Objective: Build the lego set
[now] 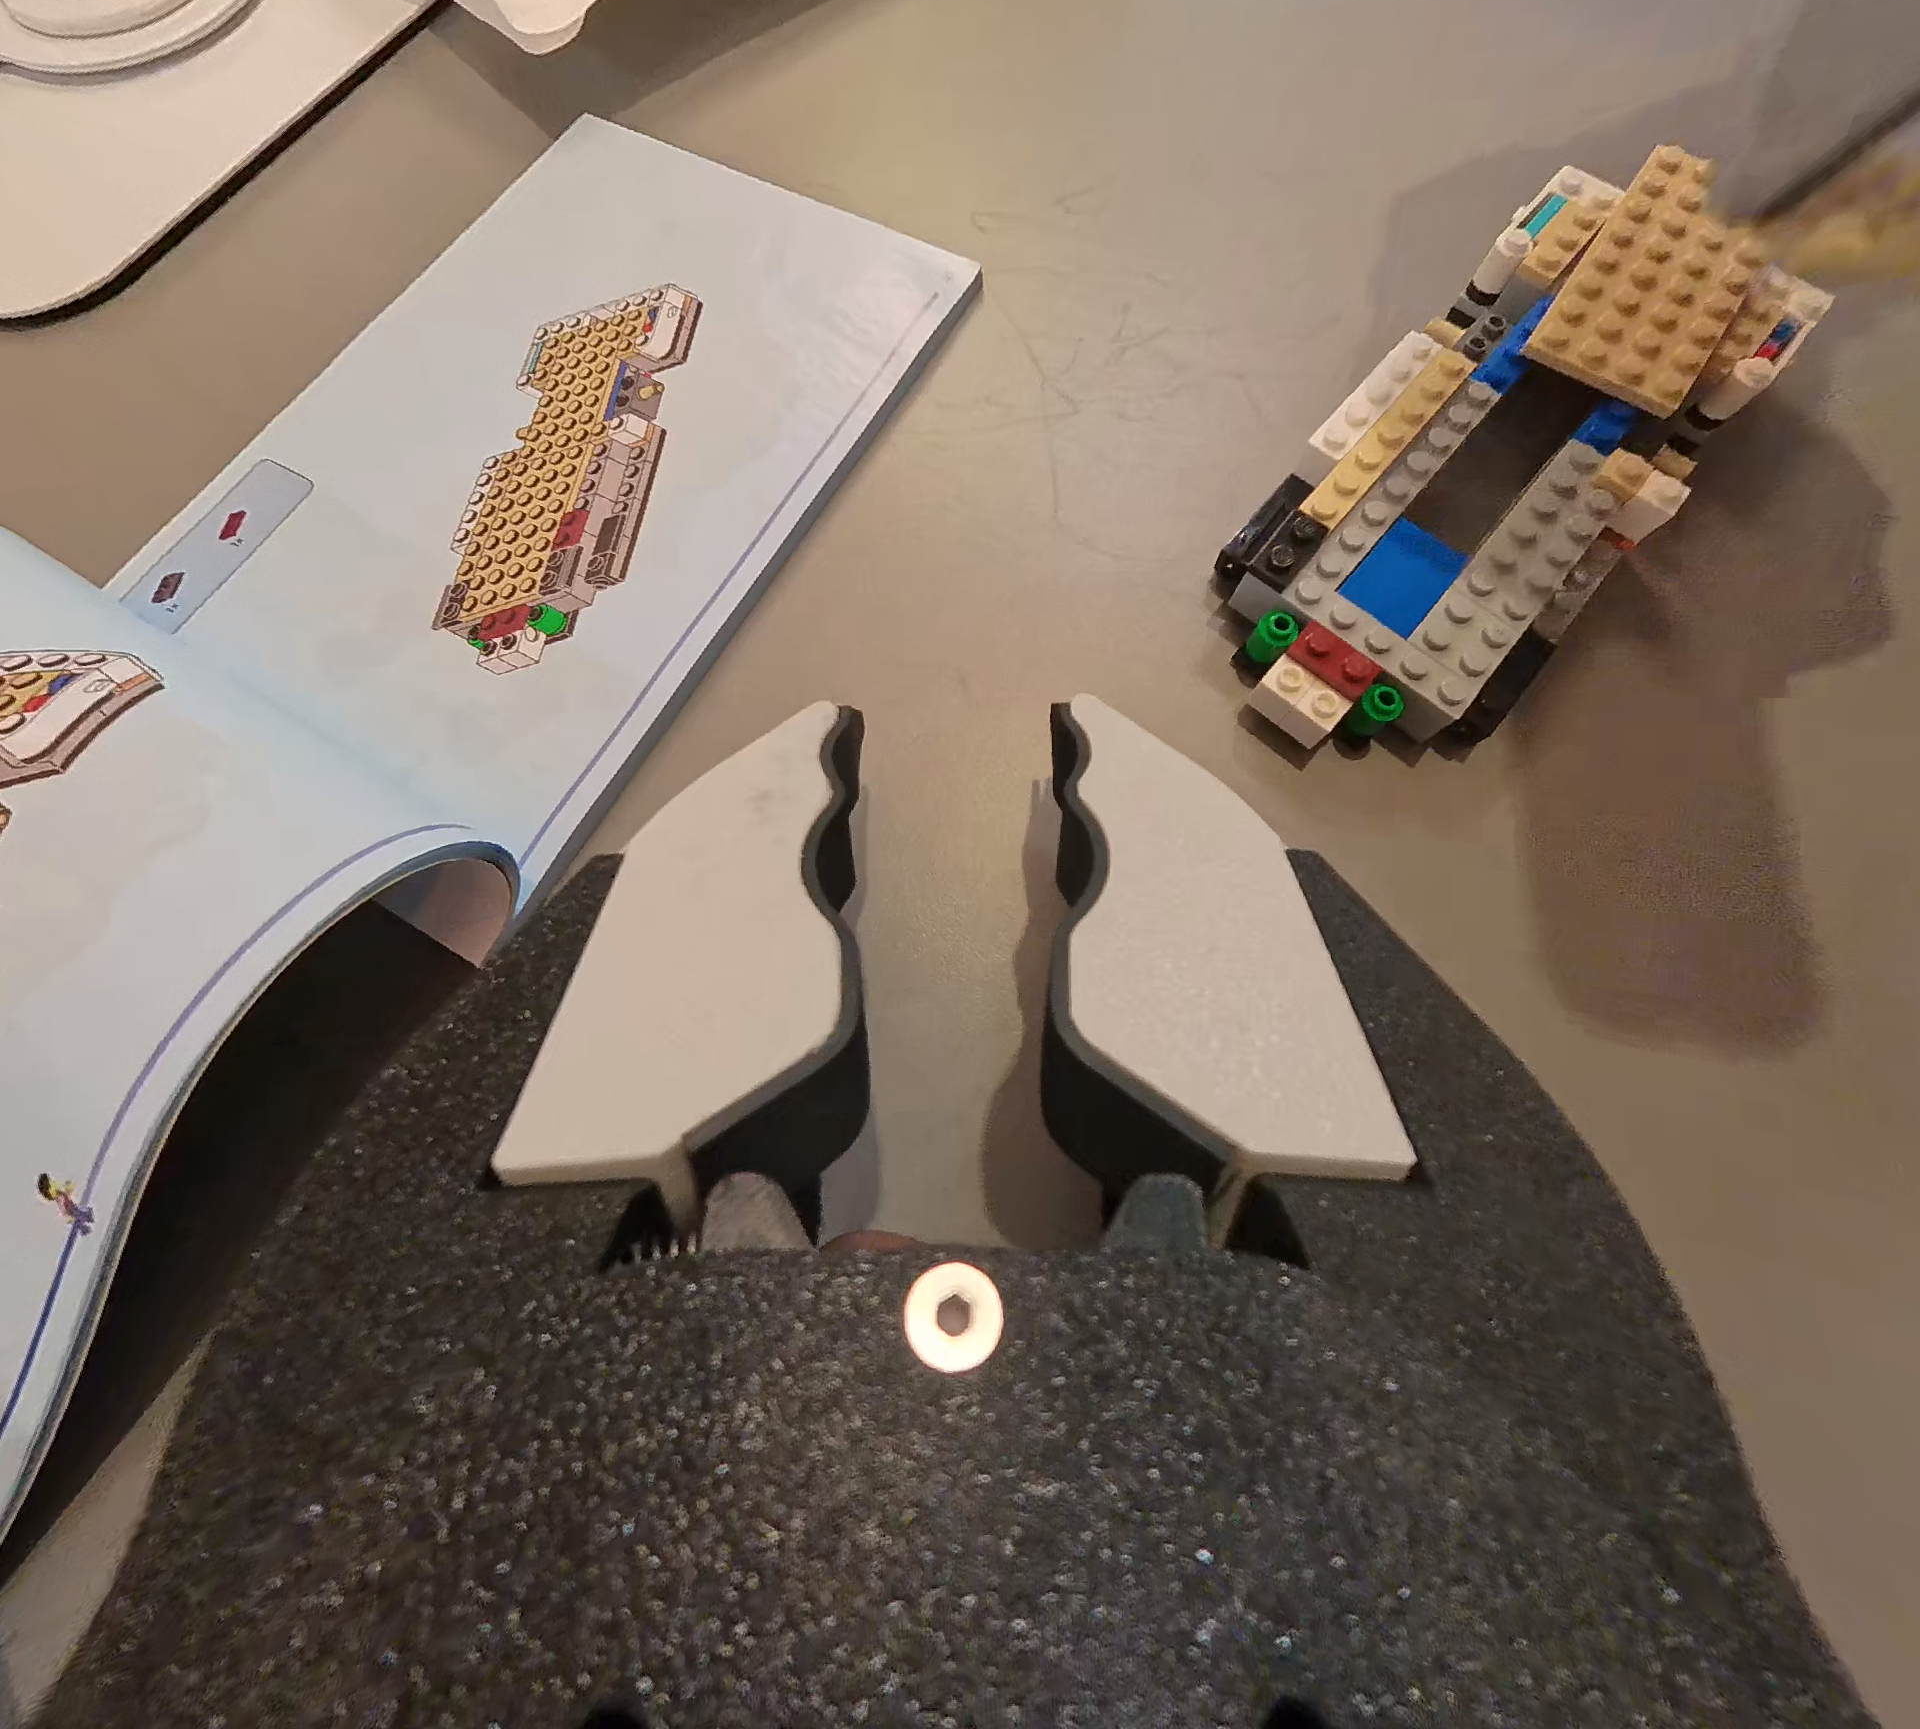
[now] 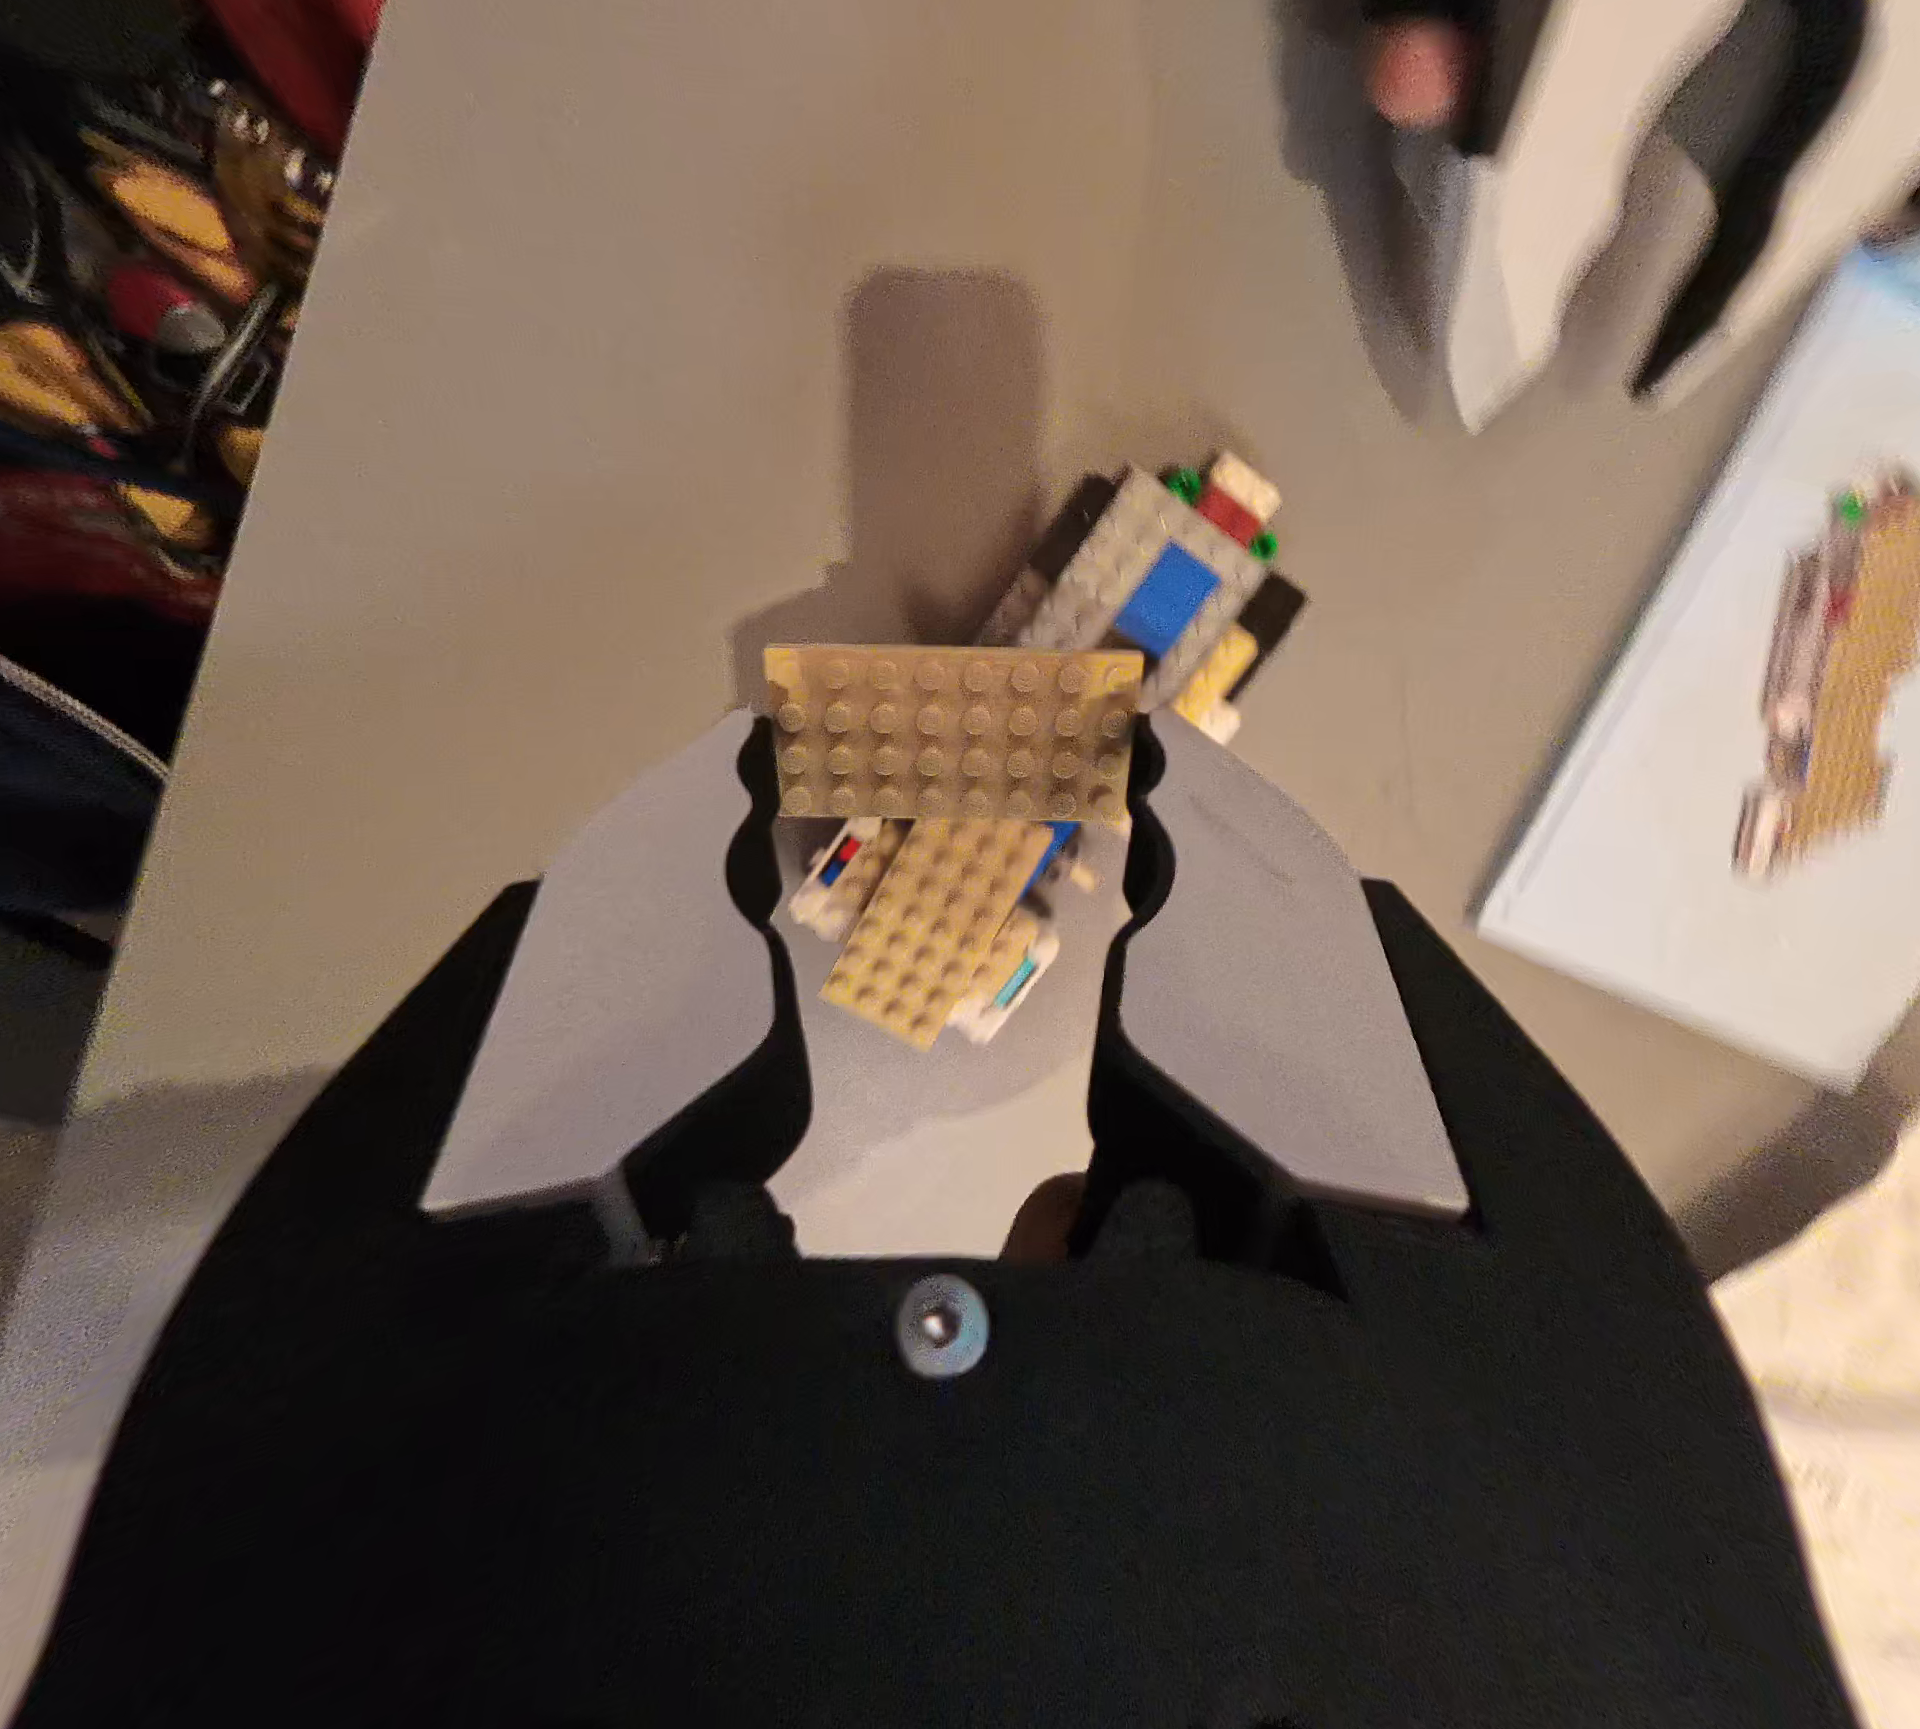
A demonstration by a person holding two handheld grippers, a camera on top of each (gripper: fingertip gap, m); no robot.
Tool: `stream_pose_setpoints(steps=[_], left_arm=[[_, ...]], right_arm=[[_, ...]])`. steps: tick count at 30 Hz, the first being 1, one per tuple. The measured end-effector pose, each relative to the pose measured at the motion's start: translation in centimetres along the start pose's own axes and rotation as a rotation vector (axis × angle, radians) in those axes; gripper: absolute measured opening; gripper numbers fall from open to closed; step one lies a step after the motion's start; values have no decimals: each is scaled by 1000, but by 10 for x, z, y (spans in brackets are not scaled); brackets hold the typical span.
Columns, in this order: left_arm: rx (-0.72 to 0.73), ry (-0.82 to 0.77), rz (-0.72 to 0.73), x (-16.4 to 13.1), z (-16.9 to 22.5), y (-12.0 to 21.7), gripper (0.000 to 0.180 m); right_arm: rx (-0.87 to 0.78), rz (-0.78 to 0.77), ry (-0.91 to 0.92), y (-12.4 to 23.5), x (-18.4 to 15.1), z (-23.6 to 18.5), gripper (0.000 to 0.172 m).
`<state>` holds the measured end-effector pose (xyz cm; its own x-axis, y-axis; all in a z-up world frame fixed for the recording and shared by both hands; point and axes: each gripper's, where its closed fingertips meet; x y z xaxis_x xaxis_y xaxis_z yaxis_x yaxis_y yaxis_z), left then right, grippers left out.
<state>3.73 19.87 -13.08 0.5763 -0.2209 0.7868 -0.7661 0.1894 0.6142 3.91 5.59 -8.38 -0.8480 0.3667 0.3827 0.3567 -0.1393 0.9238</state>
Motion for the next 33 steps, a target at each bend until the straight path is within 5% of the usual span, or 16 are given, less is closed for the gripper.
stream_pose_setpoints(steps=[8,21,33], left_arm=[[-33,28,11,1,0,1,36],[-35,11,-5,-1,2,-1,36],[-31,11,-4,-1,2,0,36]], right_arm=[[107,-103,174,-39,7,29,65],[115,-78,193,-41,-2,28,67],[-157,-3,-36,-21,-5,39,77]])
Point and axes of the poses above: each gripper's, where its closed fingertips meet, y back along the fingers, x out of its top, z = x × y across the jaws, and after that the axes turned 3 degrees about -y, right-handed
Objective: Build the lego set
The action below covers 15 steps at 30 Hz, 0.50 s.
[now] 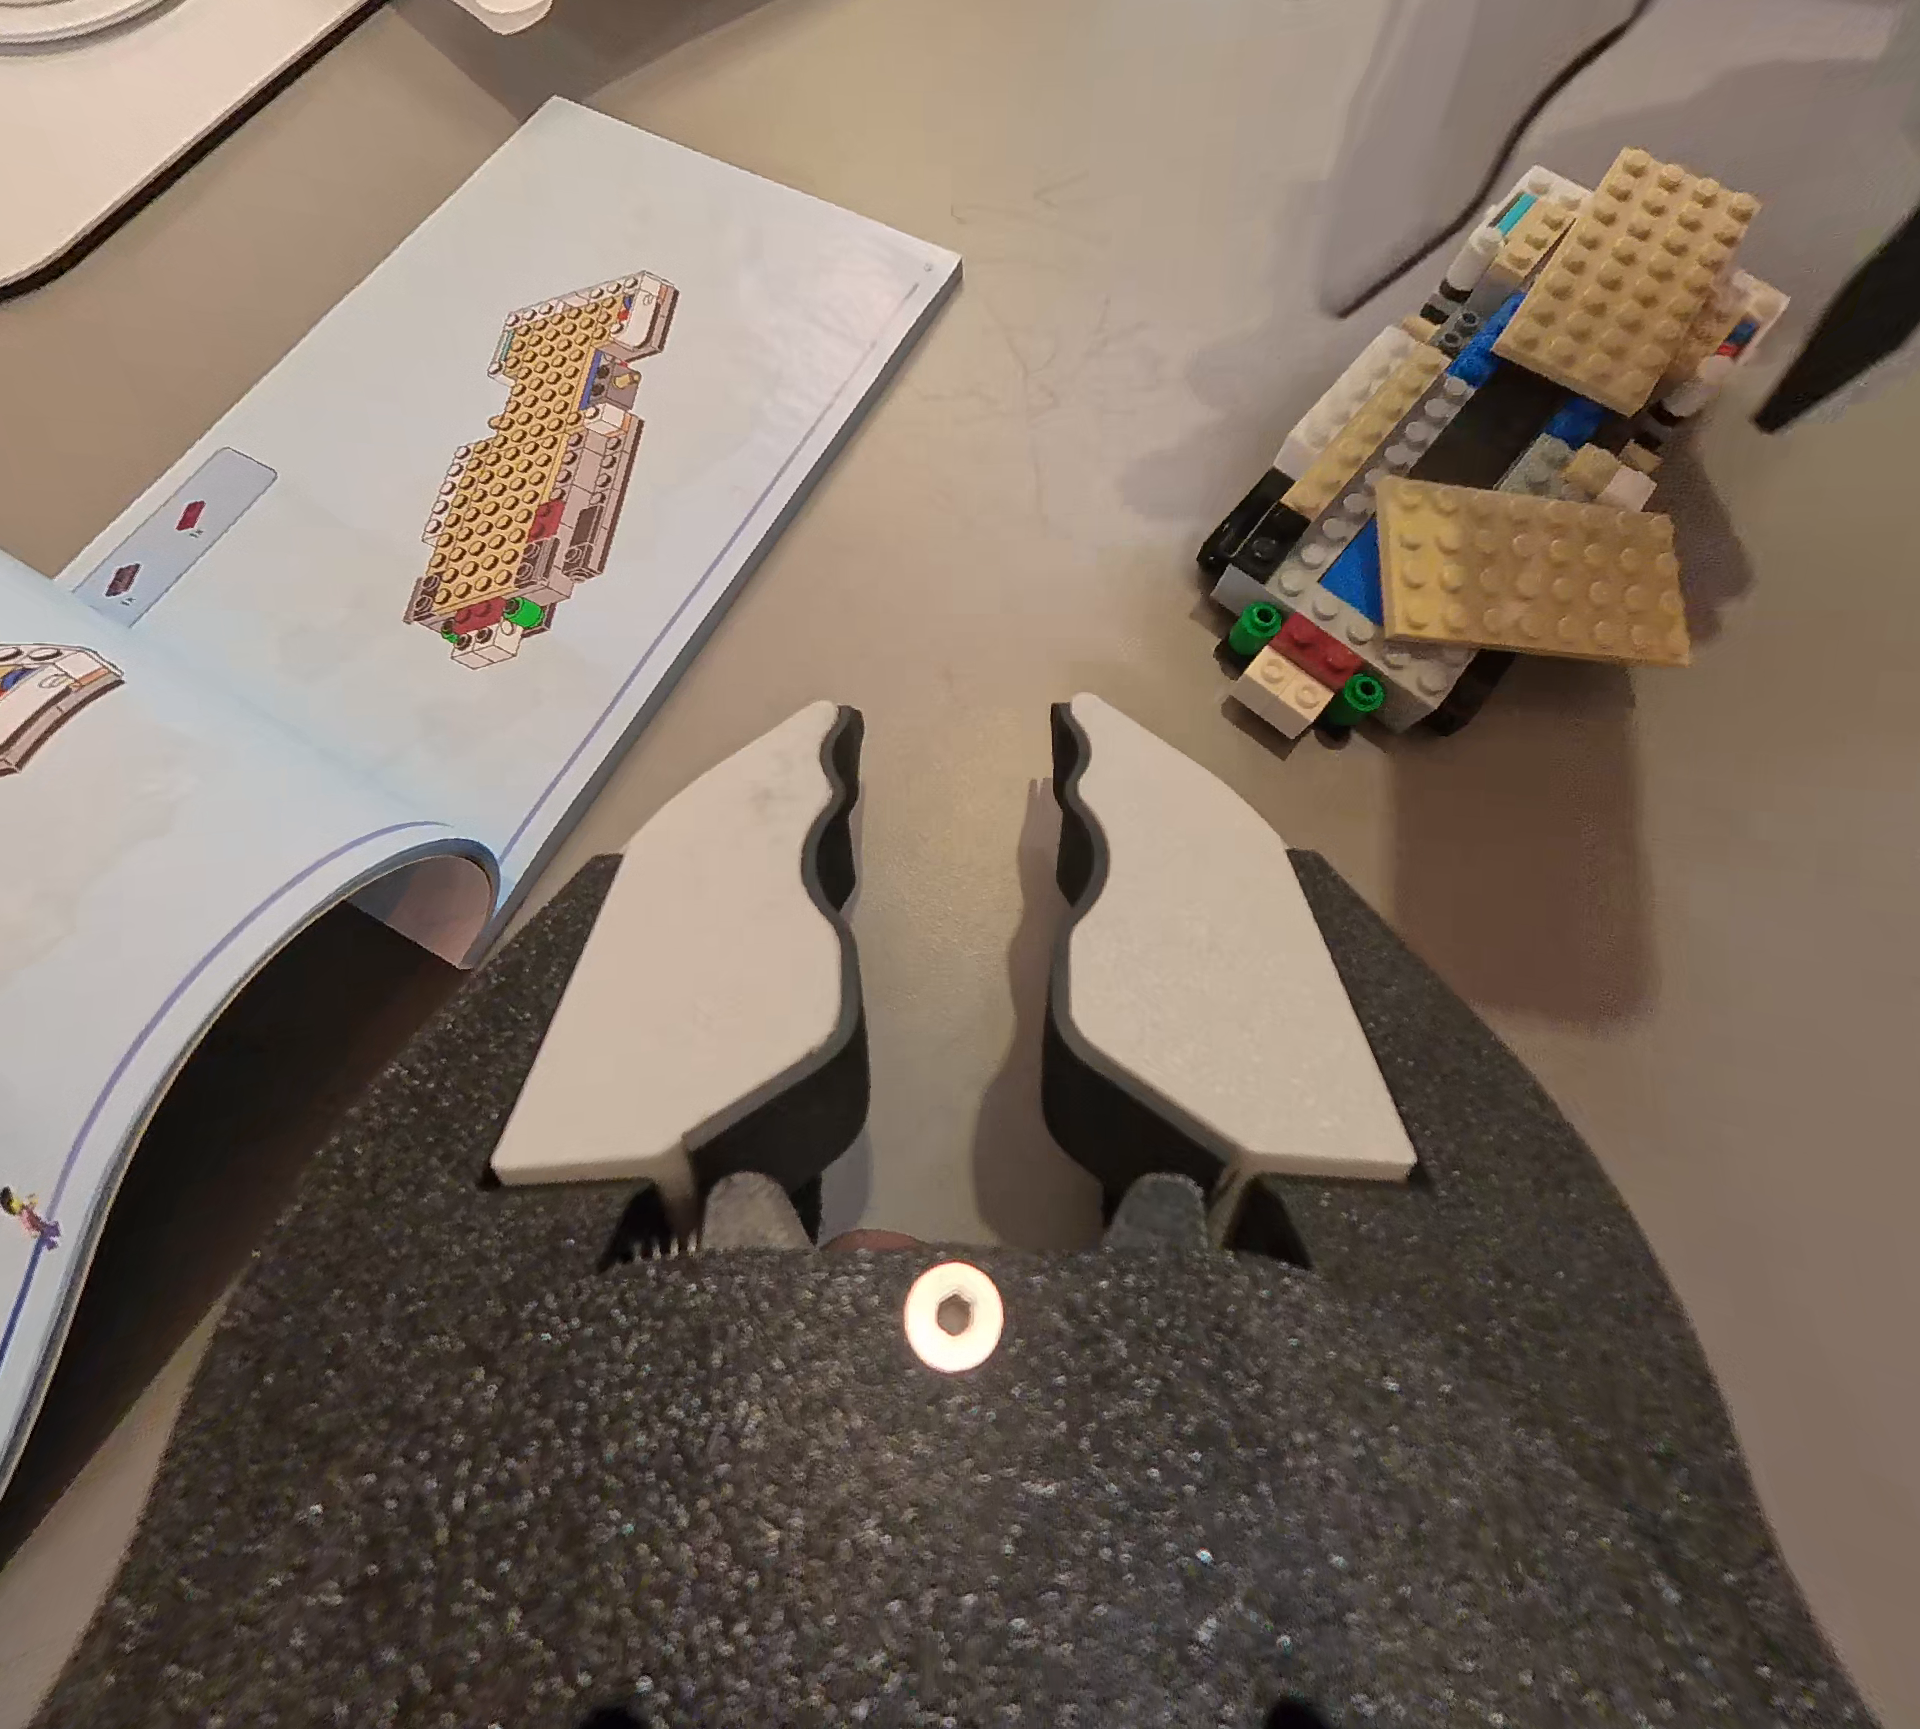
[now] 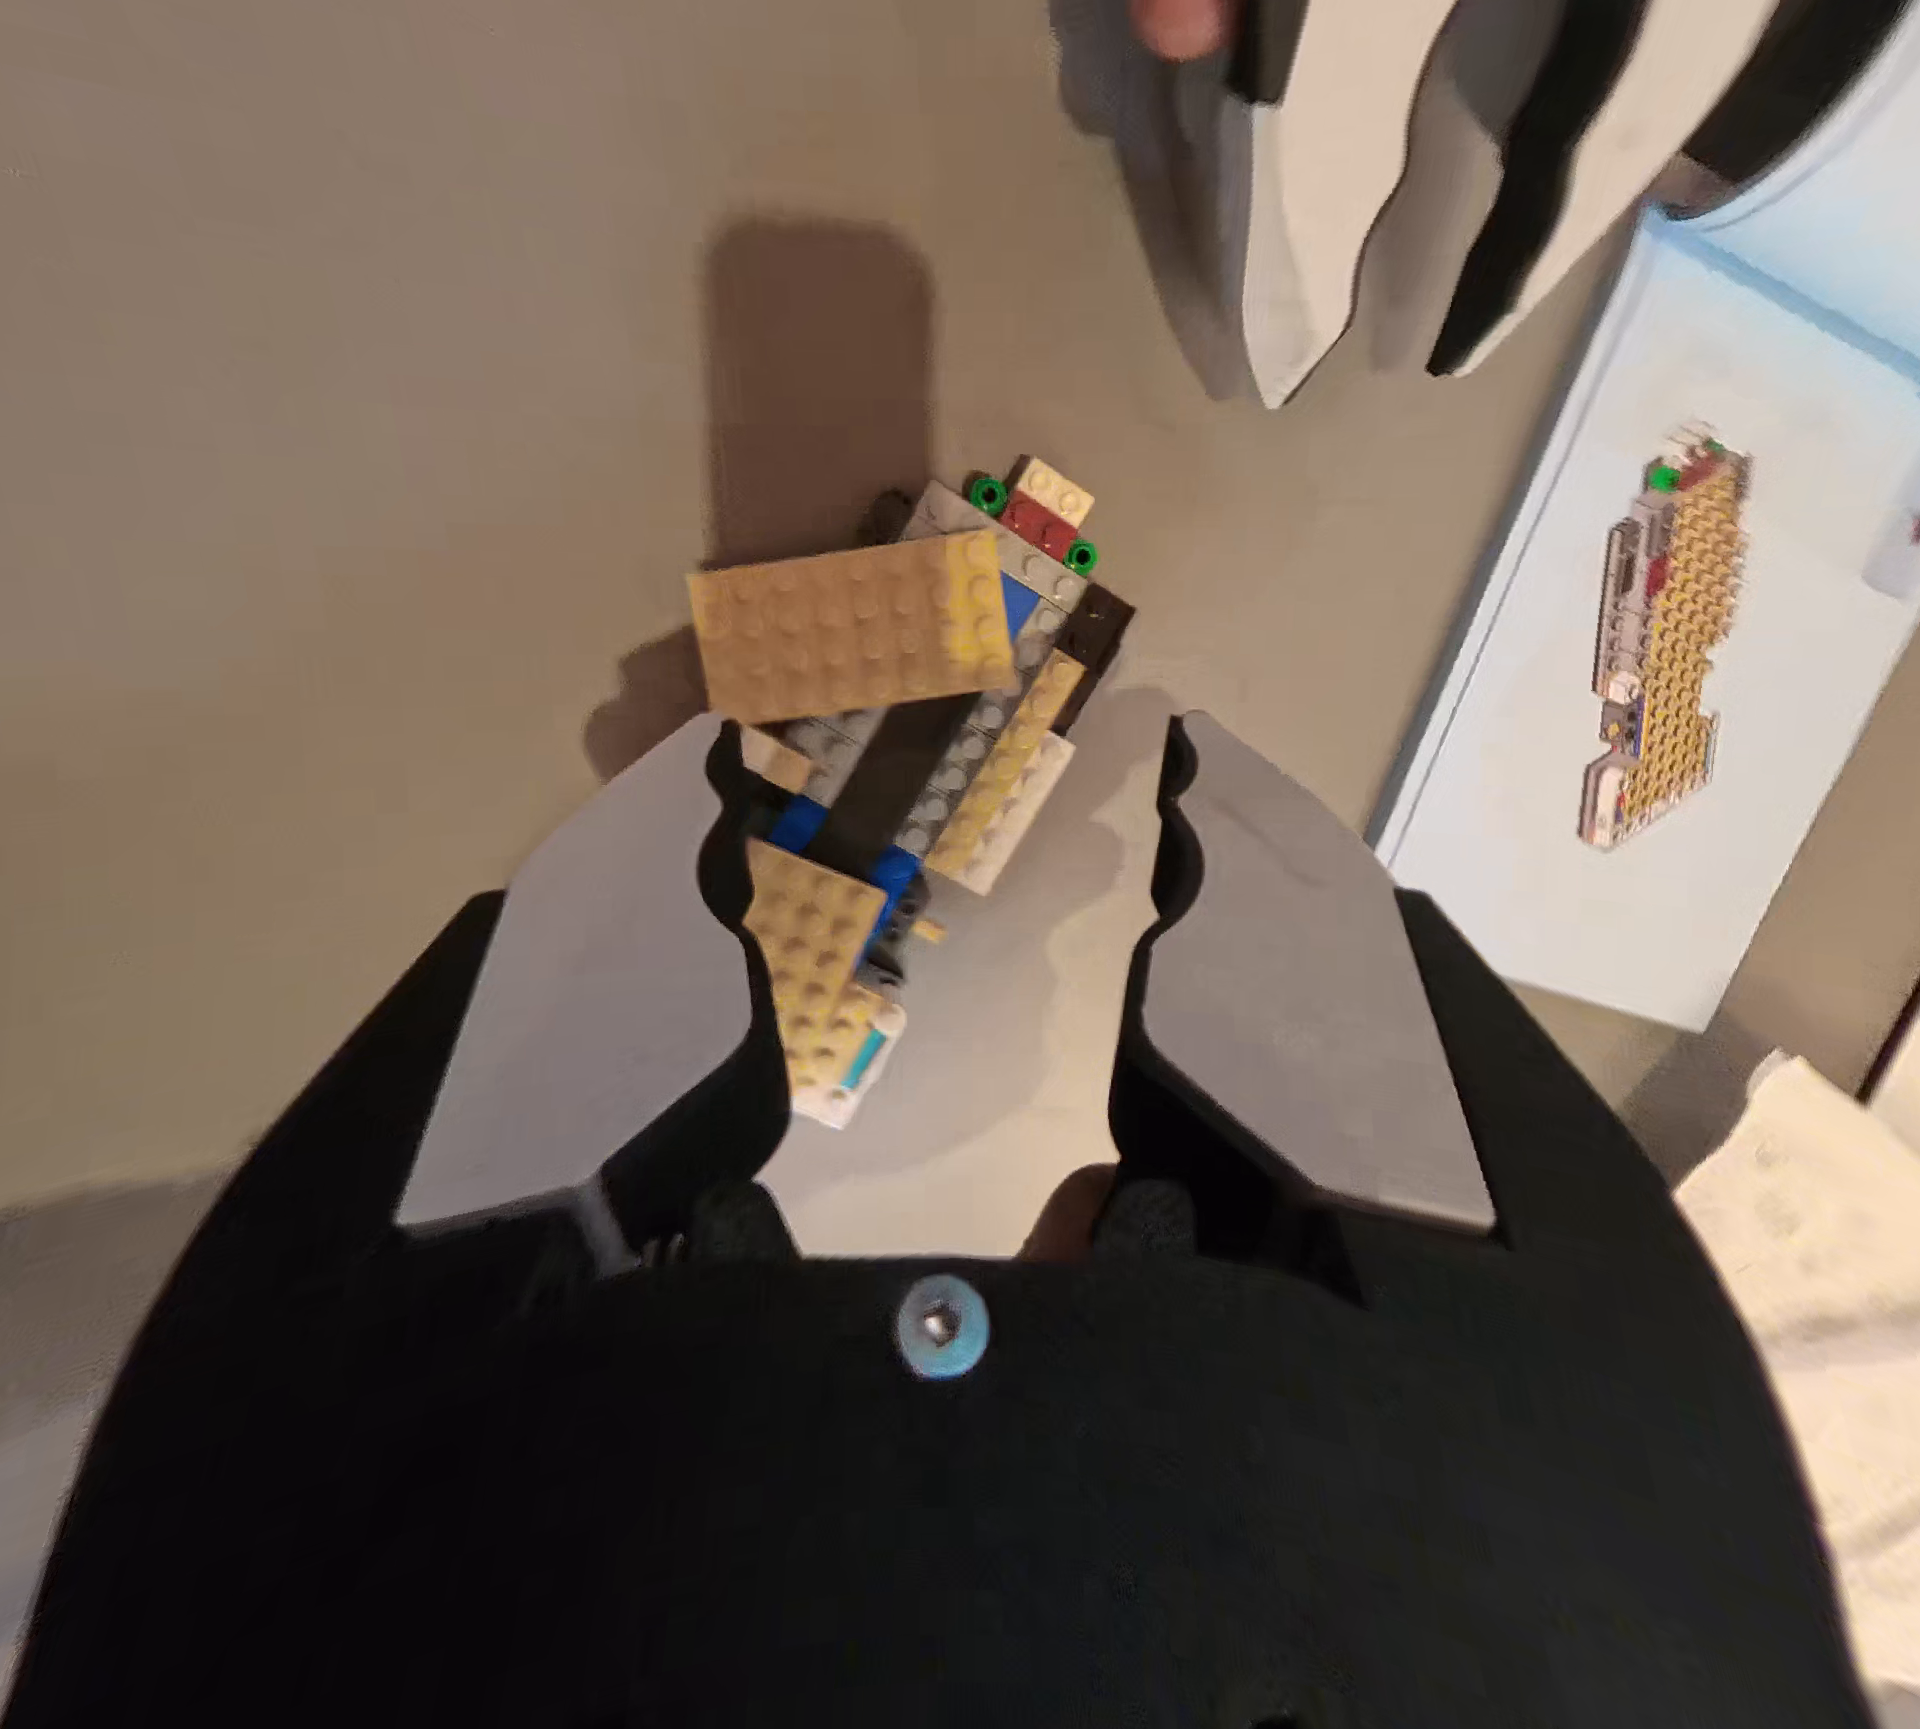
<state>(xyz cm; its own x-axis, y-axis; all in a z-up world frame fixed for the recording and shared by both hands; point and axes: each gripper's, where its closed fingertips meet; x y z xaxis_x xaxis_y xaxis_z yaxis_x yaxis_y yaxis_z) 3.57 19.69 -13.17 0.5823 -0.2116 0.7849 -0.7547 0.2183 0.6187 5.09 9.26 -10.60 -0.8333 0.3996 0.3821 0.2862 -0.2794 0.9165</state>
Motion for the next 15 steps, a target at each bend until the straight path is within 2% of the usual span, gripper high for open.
stream_pose_setpoints(steps=[3,9,12,15], left_arm=[[4,-12,-6,-1,1,-1,36],[4,-35,-19,-1,4,-2,36],[9,-35,-10,-1,3,-1,36],[18,-19,5,1,1,1,36]], right_arm=[[-143,102,-61,1,2,-16,74],[-409,145,-118,-17,-2,-37,72],[-427,188,-202,-22,5,-44,71],[-441,195,-365,-21,6,-49,67]])
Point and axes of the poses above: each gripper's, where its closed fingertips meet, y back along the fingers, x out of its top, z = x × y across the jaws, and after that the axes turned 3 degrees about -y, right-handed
